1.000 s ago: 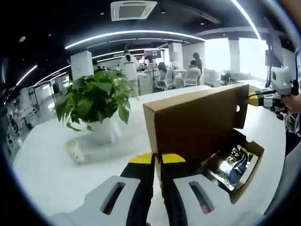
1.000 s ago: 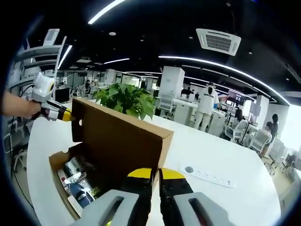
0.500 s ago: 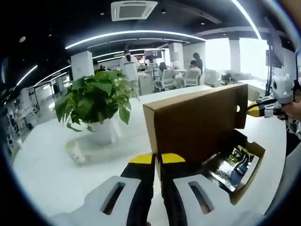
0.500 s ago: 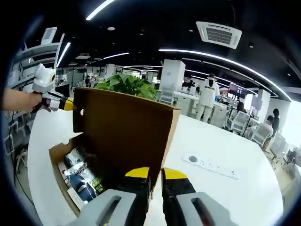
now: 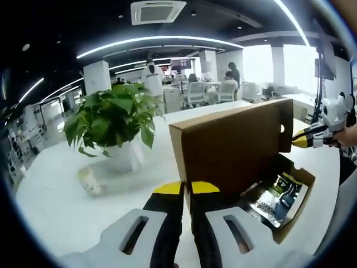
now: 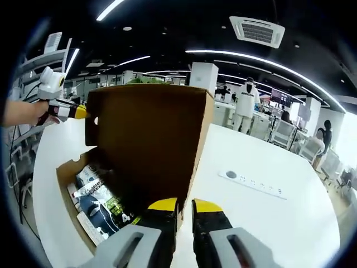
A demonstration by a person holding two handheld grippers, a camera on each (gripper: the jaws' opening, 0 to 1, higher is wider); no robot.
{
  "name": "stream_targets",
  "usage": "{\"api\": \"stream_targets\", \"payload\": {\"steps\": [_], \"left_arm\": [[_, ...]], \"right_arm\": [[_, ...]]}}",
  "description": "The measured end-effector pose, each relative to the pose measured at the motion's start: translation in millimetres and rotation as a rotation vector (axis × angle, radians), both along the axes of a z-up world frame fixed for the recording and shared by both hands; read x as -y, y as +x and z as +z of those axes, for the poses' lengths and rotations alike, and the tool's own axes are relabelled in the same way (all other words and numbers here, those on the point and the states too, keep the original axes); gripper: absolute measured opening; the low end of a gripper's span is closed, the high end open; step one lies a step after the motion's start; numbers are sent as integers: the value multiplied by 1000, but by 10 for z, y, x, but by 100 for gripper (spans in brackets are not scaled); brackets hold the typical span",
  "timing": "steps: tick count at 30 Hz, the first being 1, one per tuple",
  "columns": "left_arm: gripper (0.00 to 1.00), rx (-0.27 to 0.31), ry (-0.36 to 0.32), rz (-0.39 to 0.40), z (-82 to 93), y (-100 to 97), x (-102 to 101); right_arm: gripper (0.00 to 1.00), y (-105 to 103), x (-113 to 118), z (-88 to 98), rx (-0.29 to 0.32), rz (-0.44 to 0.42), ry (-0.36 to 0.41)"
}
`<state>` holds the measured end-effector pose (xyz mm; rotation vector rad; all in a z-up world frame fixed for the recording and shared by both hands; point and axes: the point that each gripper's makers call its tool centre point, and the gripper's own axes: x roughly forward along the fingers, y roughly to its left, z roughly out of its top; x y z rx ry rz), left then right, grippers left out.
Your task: Operate the shoe box by opening the lid, removing the specified soft item, and placing it in the target area until the item is outside and the box remains undamaged.
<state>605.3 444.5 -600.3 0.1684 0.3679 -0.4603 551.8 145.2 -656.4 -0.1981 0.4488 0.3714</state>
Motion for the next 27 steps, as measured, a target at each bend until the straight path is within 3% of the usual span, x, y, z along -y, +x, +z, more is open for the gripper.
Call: {"api": "stream_targets", "payload": {"steps": [13,27], "left_arm": [[2,-2,2,-9,4,36,10],[3,5,1,-5,8,91,23]], "right_arm": [[0,85,-27,-124,-24,-20,6],[0,108,1,-109,-22,-43,17]]}}
